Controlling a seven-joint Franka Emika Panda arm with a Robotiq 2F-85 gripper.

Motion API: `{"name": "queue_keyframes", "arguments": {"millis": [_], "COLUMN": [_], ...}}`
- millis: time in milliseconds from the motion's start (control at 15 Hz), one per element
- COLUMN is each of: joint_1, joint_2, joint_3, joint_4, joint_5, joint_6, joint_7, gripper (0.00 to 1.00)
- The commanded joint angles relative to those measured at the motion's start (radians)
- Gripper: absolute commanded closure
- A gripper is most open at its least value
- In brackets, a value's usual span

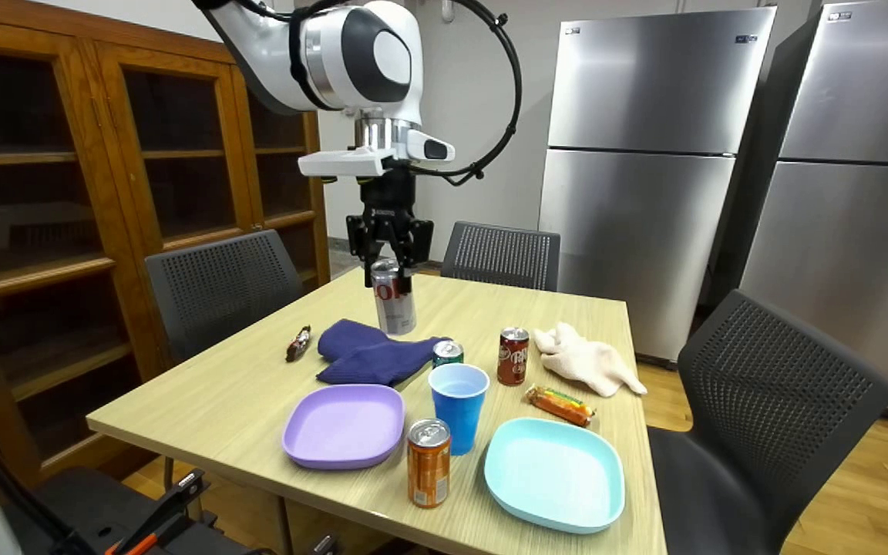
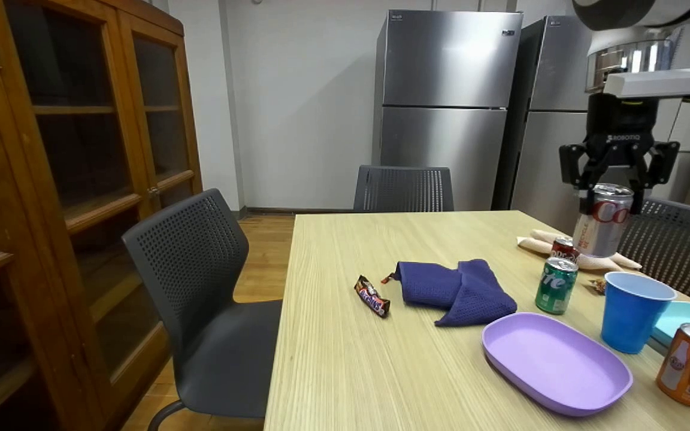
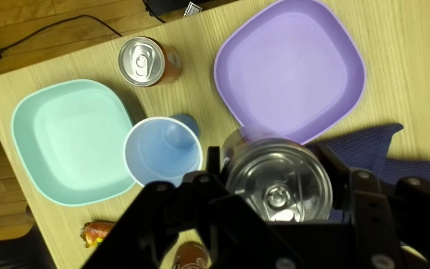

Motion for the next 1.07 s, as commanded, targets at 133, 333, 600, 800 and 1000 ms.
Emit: {"name": "queue_keyframes", "arguments": {"millis": [133, 333, 600, 800, 1000], "joint_1": [-0.060, -0.083, -0.109, -0.127, -0.145], "joint_2": [0.004, 0.015, 0.035, 0.056, 0.082], "joint_3": [-0.039, -0.064, -0.093, -0.114, -0.134], "joint_4": [0.018, 0.022, 0.032, 0.045, 0.060], "joint_5": [-0.029, -0.021, -0.013, -0.015, -0.010], "joint_6": [-0.016, -0.011, -0.007, -0.003, 0.003], "joint_7": [0.019, 0.024, 0.033, 0.047, 0.051], "gripper": [0.62, 0.62, 0.62, 0.62, 0.62]}}
